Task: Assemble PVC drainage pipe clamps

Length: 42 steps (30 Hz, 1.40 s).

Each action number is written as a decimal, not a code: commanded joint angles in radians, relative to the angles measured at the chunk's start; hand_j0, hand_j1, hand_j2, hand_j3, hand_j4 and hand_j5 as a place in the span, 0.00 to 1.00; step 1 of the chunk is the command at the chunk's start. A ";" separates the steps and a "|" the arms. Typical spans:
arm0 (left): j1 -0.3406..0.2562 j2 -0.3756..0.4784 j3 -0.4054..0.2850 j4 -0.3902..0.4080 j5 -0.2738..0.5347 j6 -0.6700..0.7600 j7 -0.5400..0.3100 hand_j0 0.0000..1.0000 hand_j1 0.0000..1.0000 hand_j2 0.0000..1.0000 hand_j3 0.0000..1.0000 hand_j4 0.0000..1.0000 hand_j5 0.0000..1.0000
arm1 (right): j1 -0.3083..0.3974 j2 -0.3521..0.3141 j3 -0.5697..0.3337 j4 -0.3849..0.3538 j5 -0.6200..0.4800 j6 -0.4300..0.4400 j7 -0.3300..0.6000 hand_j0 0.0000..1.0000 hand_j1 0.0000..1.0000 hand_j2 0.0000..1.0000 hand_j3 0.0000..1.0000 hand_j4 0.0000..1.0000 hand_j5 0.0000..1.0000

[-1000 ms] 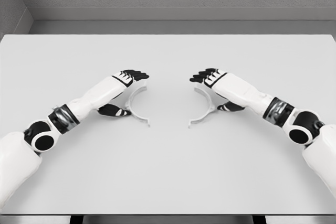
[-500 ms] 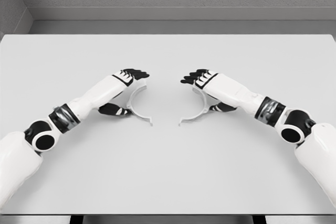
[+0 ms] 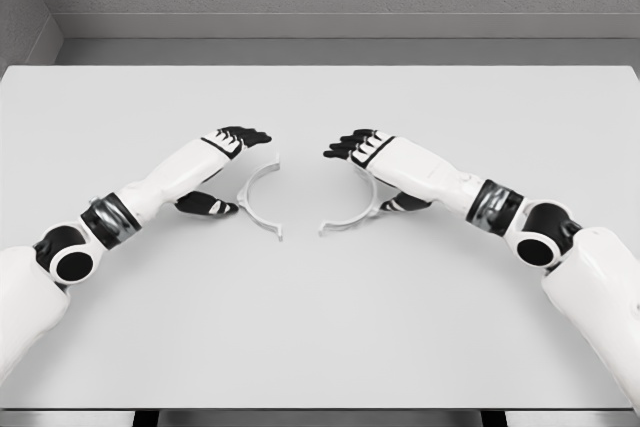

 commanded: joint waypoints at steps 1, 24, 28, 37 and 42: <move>-0.002 0.001 0.001 0.003 0.006 0.000 0.001 1.00 1.00 1.00 1.00 1.00 1.00 | -0.003 0.012 0.009 0.014 -0.005 0.001 -0.001 1.00 1.00 1.00 1.00 1.00 1.00; 0.006 -0.005 0.000 -0.011 0.009 0.000 0.000 1.00 1.00 1.00 1.00 1.00 1.00 | -0.172 0.101 0.052 0.198 0.015 0.001 -0.001 1.00 1.00 1.00 1.00 1.00 1.00; 0.002 0.056 0.001 -0.007 0.015 0.000 0.000 1.00 1.00 1.00 1.00 1.00 1.00 | -0.202 0.130 0.054 0.261 0.024 0.001 -0.002 1.00 1.00 1.00 1.00 1.00 1.00; -0.043 0.140 0.009 0.024 0.018 0.000 0.001 1.00 1.00 1.00 1.00 1.00 1.00 | -0.247 0.171 0.064 0.354 0.037 0.001 -0.004 1.00 1.00 1.00 1.00 1.00 1.00; -0.048 0.140 0.009 0.023 0.018 0.000 0.003 1.00 1.00 1.00 1.00 1.00 1.00 | -0.255 0.191 0.074 0.364 0.040 0.001 -0.004 1.00 1.00 1.00 1.00 1.00 1.00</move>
